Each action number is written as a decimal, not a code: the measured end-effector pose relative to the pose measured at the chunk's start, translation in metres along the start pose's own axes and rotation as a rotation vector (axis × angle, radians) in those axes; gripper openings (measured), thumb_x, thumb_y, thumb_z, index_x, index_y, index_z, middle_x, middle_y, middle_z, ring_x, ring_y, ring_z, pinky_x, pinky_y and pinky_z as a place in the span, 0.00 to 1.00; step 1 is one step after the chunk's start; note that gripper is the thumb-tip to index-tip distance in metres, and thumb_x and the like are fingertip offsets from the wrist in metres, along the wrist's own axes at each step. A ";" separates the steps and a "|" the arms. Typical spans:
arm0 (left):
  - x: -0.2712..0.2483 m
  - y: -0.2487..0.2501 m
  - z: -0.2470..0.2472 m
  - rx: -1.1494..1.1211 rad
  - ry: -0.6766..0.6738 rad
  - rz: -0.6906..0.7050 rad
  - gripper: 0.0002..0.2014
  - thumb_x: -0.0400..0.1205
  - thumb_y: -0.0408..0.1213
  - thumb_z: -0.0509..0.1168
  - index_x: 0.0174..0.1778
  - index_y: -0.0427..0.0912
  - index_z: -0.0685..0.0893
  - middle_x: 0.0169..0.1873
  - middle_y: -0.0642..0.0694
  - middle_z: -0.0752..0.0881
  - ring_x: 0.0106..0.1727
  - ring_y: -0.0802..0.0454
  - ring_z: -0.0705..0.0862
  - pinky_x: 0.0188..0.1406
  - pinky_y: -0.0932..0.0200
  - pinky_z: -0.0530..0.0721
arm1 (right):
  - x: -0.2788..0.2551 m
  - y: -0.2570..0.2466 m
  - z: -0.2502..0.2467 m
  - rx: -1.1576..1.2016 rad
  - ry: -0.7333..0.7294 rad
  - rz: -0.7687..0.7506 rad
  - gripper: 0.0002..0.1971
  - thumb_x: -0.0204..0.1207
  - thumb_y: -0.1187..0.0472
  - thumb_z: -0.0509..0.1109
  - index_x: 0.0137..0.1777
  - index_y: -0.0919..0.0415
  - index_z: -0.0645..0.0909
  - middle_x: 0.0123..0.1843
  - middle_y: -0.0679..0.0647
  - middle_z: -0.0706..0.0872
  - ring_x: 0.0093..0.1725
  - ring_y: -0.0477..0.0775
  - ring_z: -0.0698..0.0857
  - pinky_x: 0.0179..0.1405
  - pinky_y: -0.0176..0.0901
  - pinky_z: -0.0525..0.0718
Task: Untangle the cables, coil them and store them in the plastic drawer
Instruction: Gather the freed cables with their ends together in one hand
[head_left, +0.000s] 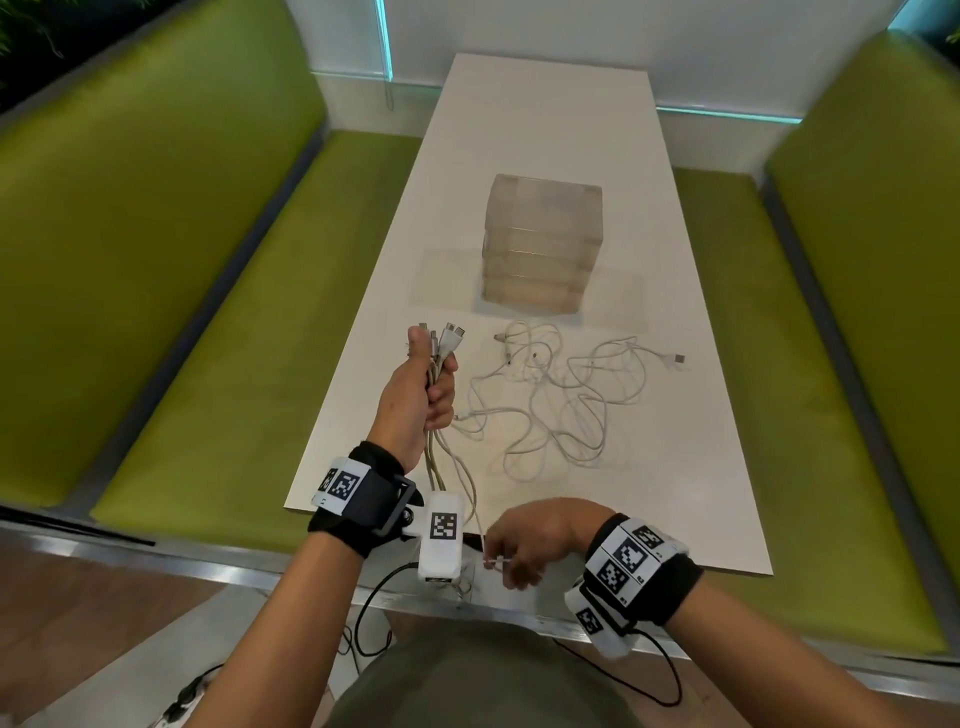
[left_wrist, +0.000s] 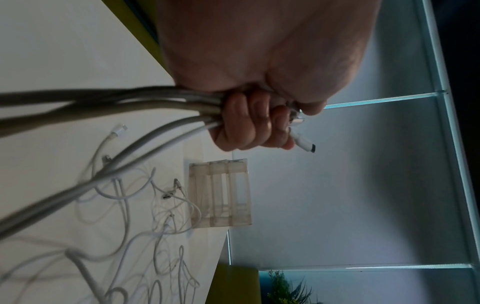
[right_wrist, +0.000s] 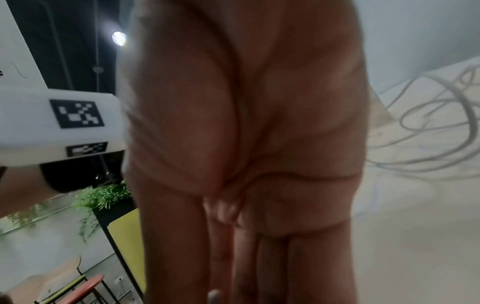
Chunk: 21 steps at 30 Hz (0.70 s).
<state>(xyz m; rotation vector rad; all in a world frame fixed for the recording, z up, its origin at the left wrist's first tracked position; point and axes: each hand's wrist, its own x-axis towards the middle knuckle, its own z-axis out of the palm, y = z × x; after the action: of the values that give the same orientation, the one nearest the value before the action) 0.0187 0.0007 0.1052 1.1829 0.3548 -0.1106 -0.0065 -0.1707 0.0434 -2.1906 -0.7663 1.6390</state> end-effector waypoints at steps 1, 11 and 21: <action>0.000 0.000 -0.001 -0.002 0.006 0.003 0.29 0.82 0.65 0.46 0.36 0.43 0.75 0.19 0.53 0.61 0.19 0.58 0.56 0.15 0.65 0.55 | 0.000 0.000 0.002 -0.007 -0.026 0.001 0.16 0.78 0.64 0.69 0.65 0.62 0.79 0.52 0.62 0.90 0.35 0.49 0.84 0.44 0.43 0.84; 0.001 0.000 -0.001 -0.008 0.012 -0.005 0.29 0.82 0.66 0.45 0.36 0.44 0.75 0.19 0.53 0.61 0.18 0.58 0.56 0.15 0.65 0.55 | -0.001 0.012 0.006 0.242 0.159 0.033 0.11 0.83 0.65 0.61 0.62 0.65 0.78 0.42 0.61 0.87 0.33 0.55 0.88 0.38 0.41 0.88; -0.001 0.001 -0.004 -0.018 0.036 -0.002 0.29 0.83 0.65 0.45 0.36 0.44 0.75 0.20 0.53 0.61 0.18 0.59 0.56 0.15 0.64 0.54 | -0.001 0.022 0.023 0.215 0.254 0.017 0.08 0.80 0.63 0.64 0.54 0.64 0.82 0.50 0.61 0.89 0.42 0.56 0.91 0.43 0.42 0.90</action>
<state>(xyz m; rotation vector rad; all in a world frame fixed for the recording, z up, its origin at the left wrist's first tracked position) 0.0169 0.0052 0.1054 1.1680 0.3874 -0.0876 -0.0236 -0.1910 0.0257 -2.1969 -0.4790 1.3446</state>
